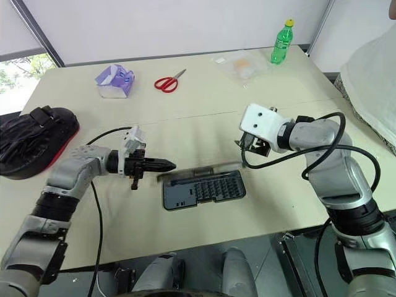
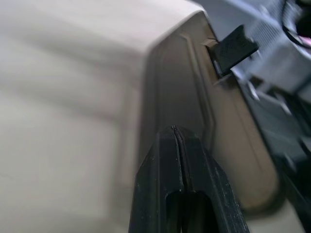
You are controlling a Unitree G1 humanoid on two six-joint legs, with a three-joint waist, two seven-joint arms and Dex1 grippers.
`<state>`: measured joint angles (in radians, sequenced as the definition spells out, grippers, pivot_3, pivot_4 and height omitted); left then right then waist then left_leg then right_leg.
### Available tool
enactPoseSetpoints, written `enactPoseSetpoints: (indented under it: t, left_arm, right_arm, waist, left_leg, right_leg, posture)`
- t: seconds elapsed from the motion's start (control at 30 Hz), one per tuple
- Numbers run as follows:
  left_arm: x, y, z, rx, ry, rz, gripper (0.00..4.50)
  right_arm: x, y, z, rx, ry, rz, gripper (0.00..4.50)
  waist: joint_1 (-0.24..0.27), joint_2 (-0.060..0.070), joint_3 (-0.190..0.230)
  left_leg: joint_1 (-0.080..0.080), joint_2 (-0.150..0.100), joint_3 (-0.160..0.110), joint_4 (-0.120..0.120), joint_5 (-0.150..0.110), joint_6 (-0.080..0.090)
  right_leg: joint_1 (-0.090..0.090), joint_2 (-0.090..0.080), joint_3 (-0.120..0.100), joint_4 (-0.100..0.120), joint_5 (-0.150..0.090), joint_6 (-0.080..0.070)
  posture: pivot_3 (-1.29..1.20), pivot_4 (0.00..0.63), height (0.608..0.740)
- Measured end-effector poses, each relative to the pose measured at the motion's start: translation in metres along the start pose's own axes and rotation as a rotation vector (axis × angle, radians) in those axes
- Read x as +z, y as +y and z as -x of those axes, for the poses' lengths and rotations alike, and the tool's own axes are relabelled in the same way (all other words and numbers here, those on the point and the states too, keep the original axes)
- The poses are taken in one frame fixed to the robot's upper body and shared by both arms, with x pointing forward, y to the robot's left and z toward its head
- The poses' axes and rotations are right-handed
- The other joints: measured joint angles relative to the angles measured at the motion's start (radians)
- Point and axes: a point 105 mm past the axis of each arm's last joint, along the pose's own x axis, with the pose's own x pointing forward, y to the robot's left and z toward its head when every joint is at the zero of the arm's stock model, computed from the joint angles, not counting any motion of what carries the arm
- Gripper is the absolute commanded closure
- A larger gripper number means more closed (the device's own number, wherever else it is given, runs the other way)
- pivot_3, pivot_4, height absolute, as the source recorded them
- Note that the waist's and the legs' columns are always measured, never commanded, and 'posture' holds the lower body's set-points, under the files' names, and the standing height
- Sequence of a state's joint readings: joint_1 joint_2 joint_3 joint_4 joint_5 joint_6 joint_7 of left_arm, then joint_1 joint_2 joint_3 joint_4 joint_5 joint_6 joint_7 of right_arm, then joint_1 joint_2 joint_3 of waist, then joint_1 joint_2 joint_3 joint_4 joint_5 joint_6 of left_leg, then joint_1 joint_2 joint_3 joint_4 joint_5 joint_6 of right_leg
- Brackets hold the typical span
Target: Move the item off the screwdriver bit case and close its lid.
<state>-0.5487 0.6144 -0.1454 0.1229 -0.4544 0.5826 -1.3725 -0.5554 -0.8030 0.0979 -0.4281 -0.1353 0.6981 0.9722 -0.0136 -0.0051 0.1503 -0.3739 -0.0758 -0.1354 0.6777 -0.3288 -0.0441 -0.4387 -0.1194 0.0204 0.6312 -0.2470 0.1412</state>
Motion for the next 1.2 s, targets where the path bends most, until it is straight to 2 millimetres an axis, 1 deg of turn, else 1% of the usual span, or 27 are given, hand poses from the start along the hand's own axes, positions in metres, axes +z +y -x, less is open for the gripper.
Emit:
enactPoseSetpoints:
  t: [0.07,0.13,0.17,0.23,0.33,0.4,0.43,0.5,0.53,0.63,0.73,0.83,0.93,0.97,1.0,1.03,1.07,1.17,1.2]
  left_arm:
    - [-0.007,-0.008,0.001,-0.045,0.059,-0.01,4.5]
    - [-0.028,-0.016,-0.002,-0.091,0.151,-0.006,4.5]
    - [-0.036,-0.018,-0.006,-0.108,0.163,-0.009,4.5]
    - [-0.037,-0.018,-0.016,-0.126,0.158,-0.06,4.5]
    - [-0.039,-0.012,-0.031,-0.098,0.133,-0.164,4.5]
    - [-0.04,-0.011,-0.033,-0.09,0.13,-0.223,4.5]
    - [-0.041,-0.011,-0.033,-0.088,0.129,-0.239,4.5]
    - [-0.04,-0.01,-0.033,-0.086,0.129,-0.238,4.5]
    - [-0.039,-0.01,-0.032,-0.084,0.128,-0.235,4.5]
    - [-0.032,-0.006,-0.033,-0.083,0.096,-0.147,4.5]
    - [-0.027,-0.004,-0.033,-0.083,0.068,-0.04,4.5]
    - [-0.007,0.001,-0.027,-0.079,0.027,0.001,4.5]
    - [0.019,0.006,-0.024,-0.081,-0.007,-0.017,4.5]
    - [0.024,0.007,-0.023,-0.08,-0.012,-0.024,4.5]
    - [0.029,0.009,-0.023,-0.079,-0.023,-0.02,4.5]
    - [0.031,0.01,-0.024,-0.079,-0.033,-0.013,4.5]
    - [0.033,0.014,-0.026,-0.077,-0.044,0.001,4.5]
    - [0.039,0.023,-0.034,-0.067,-0.063,0.003,4.5]
    - [0.041,0.027,-0.037,-0.056,-0.064,-0.007,4.5]
  right_arm:
    - [0.001,-0.001,0.001,-0.009,0.001,0.0,0.63]
    - [0.001,0.0,0.002,-0.015,0.0,0.002,0.63]
    - [0.0,0.0,0.002,-0.015,0.004,-0.002,0.63]
    - [-0.001,0.002,0.002,-0.009,0.002,-0.009,0.63]
    - [-0.003,0.006,0.001,-0.007,0.007,-0.018,0.63]
    - [-0.003,0.011,0.001,0.005,0.005,-0.025,0.63]
    - [-0.003,0.014,0.002,0.016,0.004,-0.027,0.63]
    - [-0.006,0.02,0.003,0.037,0.013,-0.038,0.63]
    - [-0.006,0.023,0.004,0.054,0.014,-0.046,0.63]
    - [-0.004,0.037,0.009,0.14,-0.02,-0.108,0.63]
    - [0.006,0.05,0.017,0.234,-0.098,-0.172,0.63]
    - [0.01,0.066,0.023,0.332,-0.148,-0.233,0.63]
    - [0.011,0.078,0.026,0.401,-0.169,-0.266,0.63]
    - [0.012,0.081,0.026,0.417,-0.174,-0.269,0.63]
    - [0.013,0.084,0.027,0.433,-0.182,-0.271,1.02]
    - [0.014,0.086,0.028,0.443,-0.188,-0.273,1.18]
    - [0.015,0.088,0.028,0.455,-0.194,-0.281,1.55]
    - [0.016,0.102,0.026,0.511,-0.2,-0.295,3.03]
    - [0.017,0.108,0.025,0.537,-0.202,-0.304,3.69]
  waist:
    - [0.0,0.0,0.0]
    - [0.0,0.001,0.0]
    - [0.002,0.001,0.0]
    - [0.008,0.001,0.0]
    - [0.021,0.002,0.0]
    - [0.026,0.002,-0.001]
    - [0.026,0.002,-0.001]
    - [0.026,0.002,-0.001]
    - [0.026,0.002,-0.001]
    - [0.027,0.002,-0.001]
    - [0.025,0.001,0.001]
    - [0.025,0.0,0.002]
    - [0.025,0.001,0.002]
    - [0.024,0.001,0.002]
    - [0.024,0.001,0.002]
    - [0.024,0.001,0.002]
    - [0.024,0.001,0.002]
    - [0.025,0.0,0.003]
    - [0.025,-0.001,0.004]
  left_leg:
    - [0.0,0.0,0.0,0.0,0.0,0.0]
    - [0.0,0.0,0.0,0.0,0.0,0.0]
    - [0.0,0.0,0.0,0.0,0.0,0.0]
    - [0.001,0.0,0.0,0.001,0.0,0.0]
    - [0.006,0.0,0.0,0.002,-0.001,0.001]
    - [0.01,0.0,0.0,0.002,-0.002,0.003]
    - [0.012,0.0,0.0,0.002,-0.003,0.006]
    - [0.015,0.0,0.0,0.001,-0.005,0.009]
    - [0.016,0.0,0.0,0.001,-0.005,0.009]
    - [0.016,0.0,0.0,0.001,-0.005,0.009]
    - [0.015,0.0,-0.001,0.001,-0.005,0.01]
    - [0.011,0.0,-0.001,0.001,-0.005,0.009]
    - [0.009,0.0,-0.001,0.002,-0.003,0.005]
    - [0.009,0.0,-0.001,0.002,-0.003,0.005]
    - [0.009,0.0,-0.001,0.002,-0.003,0.005]
    - [0.009,0.0,-0.001,0.002,-0.003,0.005]
    - [0.009,0.0,-0.001,0.002,-0.003,0.005]
    - [0.008,0.0,-0.001,0.003,-0.003,0.005]
    - [0.008,0.0,-0.001,0.003,-0.003,0.005]
  right_leg:
    - [0.0,0.0,0.0,0.0,0.0,0.0]
    - [0.0,0.0,0.0,0.0,0.0,0.0]
    - [0.0,0.0,0.0,0.0,0.0,0.0]
    - [0.003,0.0,-0.001,-0.001,0.0,0.0]
    - [0.009,-0.001,-0.001,-0.002,0.0,0.0]
    - [0.013,-0.001,-0.001,-0.002,0.0,0.0]
    - [0.015,-0.001,-0.001,-0.002,0.0,0.0]
    - [0.017,-0.001,0.0,-0.002,0.0,0.0]
    - [0.018,-0.001,0.0,-0.002,0.0,0.0]
    - [0.019,0.0,-0.001,-0.002,0.0,0.0]
    - [0.018,0.0,-0.001,-0.002,0.0,0.0]
    - [0.014,0.0,-0.002,-0.002,0.0,0.0]
    - [0.012,0.0,-0.002,-0.002,0.0,0.0]
    - [0.012,0.0,-0.002,-0.002,0.0,0.0]
    - [0.012,0.0,-0.002,-0.002,0.0,0.0]
    - [0.012,0.0,-0.002,-0.002,0.0,0.0]
    - [0.012,0.0,-0.002,-0.002,0.0,0.0]
    - [0.012,0.0,-0.002,-0.002,0.0,0.0]
    - [0.012,0.0,-0.002,-0.002,0.0,0.0]
  posture:
    - [0.0,0.15,0.74]
    - [0.0,0.15,0.74]
    - [0.0,0.15,0.74]
    - [0.0,0.15,0.74]
    - [0.0,0.15,0.74]
    - [0.0,0.15,0.74]
    - [0.0,0.15,0.74]
    - [0.0,0.15,0.74]
    - [0.0,0.15,0.74]
    - [0.0,0.15,0.74]
    - [0.0,0.15,0.74]
    - [0.0,0.15,0.74]
    - [0.0,0.15,0.74]
    - [0.0,0.15,0.74]
    - [0.0,0.15,0.74]
    - [0.0,0.15,0.74]
    - [0.0,0.15,0.74]
    - [0.0,0.15,0.74]
    - [0.0,0.15,0.74]
